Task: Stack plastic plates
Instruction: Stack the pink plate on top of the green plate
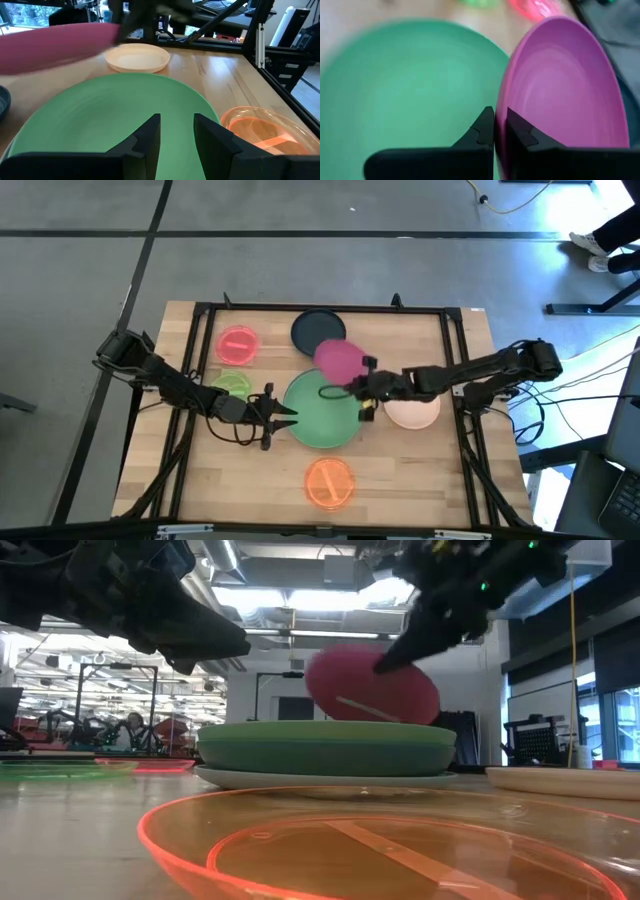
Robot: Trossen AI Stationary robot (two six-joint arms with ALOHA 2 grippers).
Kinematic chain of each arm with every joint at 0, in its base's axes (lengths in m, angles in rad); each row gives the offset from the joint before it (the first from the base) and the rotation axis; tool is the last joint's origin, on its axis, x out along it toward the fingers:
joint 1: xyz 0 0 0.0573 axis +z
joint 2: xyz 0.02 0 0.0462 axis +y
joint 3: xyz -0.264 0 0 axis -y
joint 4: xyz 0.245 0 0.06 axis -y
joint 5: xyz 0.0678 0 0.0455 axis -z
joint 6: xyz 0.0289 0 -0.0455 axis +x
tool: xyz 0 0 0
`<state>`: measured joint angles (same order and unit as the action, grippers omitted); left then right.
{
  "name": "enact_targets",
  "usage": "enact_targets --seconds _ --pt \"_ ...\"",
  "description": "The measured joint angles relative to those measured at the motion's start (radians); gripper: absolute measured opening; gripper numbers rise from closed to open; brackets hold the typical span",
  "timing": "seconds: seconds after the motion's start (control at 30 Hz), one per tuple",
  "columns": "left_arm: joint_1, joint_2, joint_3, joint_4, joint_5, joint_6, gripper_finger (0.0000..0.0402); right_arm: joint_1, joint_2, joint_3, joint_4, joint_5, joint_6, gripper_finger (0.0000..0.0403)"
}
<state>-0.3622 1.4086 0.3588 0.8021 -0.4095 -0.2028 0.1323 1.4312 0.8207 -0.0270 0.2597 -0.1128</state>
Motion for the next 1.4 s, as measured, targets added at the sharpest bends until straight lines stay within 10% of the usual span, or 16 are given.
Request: enact_targets --seconds 0.53,1.1,1.4 --pt "0.002 0.000 0.000 0.019 -0.005 0.002 0.0110 0.106 0.091 0.002 0.113 -0.207 0.000 0.0017" --pt "0.001 0.000 0.000 0.020 -0.025 -0.005 0.0110 0.103 0.235 0.002 0.200 -0.200 0.034 0.0017" --pt "0.001 0.000 0.000 0.021 -0.026 -0.006 0.0110 0.103 0.236 0.002 0.198 -0.191 0.038 0.0097"
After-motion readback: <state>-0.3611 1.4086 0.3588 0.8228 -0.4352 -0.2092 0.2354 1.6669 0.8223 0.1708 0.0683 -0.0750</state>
